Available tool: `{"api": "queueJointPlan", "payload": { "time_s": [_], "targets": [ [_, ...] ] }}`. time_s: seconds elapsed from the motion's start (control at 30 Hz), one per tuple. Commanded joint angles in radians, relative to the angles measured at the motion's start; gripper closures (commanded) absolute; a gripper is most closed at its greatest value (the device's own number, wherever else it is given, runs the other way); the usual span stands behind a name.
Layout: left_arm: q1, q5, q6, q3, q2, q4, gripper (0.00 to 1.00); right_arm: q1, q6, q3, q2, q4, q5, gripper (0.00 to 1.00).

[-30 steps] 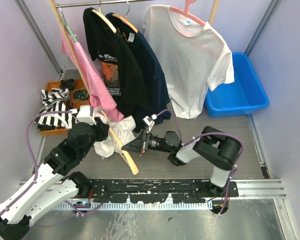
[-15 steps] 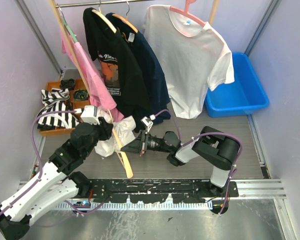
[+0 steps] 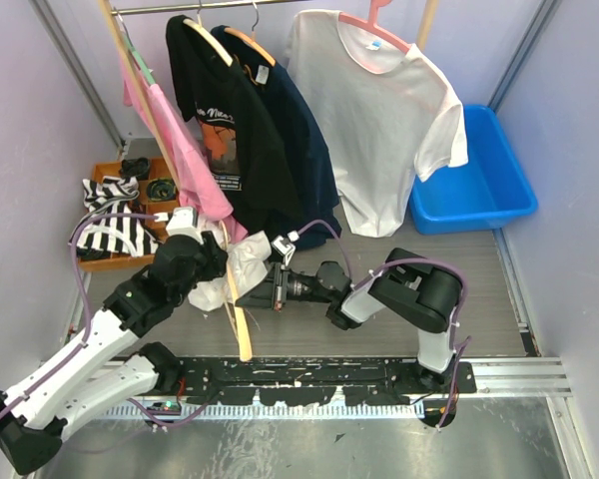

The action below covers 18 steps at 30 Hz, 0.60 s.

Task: Place the t-shirt on the hanger

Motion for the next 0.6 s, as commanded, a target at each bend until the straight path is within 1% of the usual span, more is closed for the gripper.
{"api": "queueJointPlan", "payload": {
  "time_s": [0.0,0.13,0.17,0.2,0.23,0.4,0.57],
  "targets": [
    [-0.002,-0.015,-0.102,0.046,0.031,-0.082,0.48,0.026,-0.003,0.068,0.038,0.187,-0.074,0.99],
    [-0.001,-0.014,-0.131,0.053,0.030,-0.124,0.45,0.038,0.003,0.092,0.075,0.186,-0.099,0.99],
    [-0.002,-0.017,-0.132,0.057,0.028,-0.134,0.43,0.041,0.003,0.095,0.081,0.187,-0.103,0.99],
    [-0.001,-0.020,-0.133,0.064,0.028,-0.150,0.35,0.042,0.004,0.100,0.088,0.187,-0.111,0.99],
    [-0.001,-0.021,-0.134,0.073,0.027,-0.164,0.33,0.043,0.005,0.102,0.092,0.188,-0.115,0.99],
    [-0.001,0.000,-0.136,0.099,0.042,-0.212,0.32,0.048,-0.004,0.114,0.098,0.153,-0.129,0.99],
    [-0.001,0.036,-0.143,0.105,0.045,-0.216,0.32,0.064,-0.066,0.128,0.074,0.040,-0.139,0.99]
  ]
}}
